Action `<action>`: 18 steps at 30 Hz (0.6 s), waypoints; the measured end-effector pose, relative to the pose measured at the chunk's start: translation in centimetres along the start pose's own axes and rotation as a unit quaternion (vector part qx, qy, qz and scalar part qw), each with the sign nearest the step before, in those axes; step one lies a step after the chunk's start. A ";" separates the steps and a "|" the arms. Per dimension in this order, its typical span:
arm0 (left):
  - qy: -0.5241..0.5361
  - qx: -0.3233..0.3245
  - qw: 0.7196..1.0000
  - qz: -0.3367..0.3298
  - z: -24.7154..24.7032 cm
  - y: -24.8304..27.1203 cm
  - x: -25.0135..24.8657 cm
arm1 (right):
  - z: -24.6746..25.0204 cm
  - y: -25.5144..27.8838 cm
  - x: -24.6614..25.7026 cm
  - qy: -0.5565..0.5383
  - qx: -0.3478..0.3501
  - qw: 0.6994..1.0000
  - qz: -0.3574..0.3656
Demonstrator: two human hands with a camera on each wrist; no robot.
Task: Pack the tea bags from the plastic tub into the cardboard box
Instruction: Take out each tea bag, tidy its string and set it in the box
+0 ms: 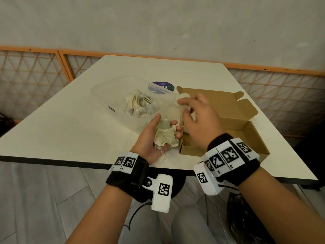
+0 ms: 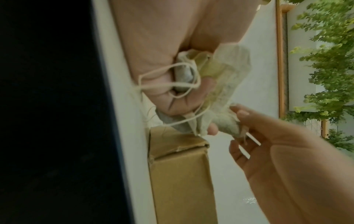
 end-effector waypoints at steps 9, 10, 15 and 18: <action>-0.044 0.007 0.999 -0.004 0.3 0.1 -0.2 | -2.1 -0.2 2.0 0.127 0.175 0.975 0.050; -0.040 0.017 0.999 -0.001 0.2 0.0 -0.2 | -1.3 -0.1 2.1 0.036 0.133 0.990 0.026; -0.015 0.032 0.999 -0.003 0.7 -0.7 0.1 | 0.6 -0.5 2.1 -0.319 0.233 0.916 -0.068; -0.018 0.033 0.999 0.000 1.0 -1.0 0.2 | -1.2 -0.6 1.7 -0.252 0.378 0.890 -0.028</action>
Point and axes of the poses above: each hand's wrist, its own y-axis away from the middle knuckle, its own z-axis out of the back of the hand, x = y × z, the point moved 5 cm from there along -y, towards the middle knuckle, and after that the axes turned 6 degrees about y, right-handed, at the moved point
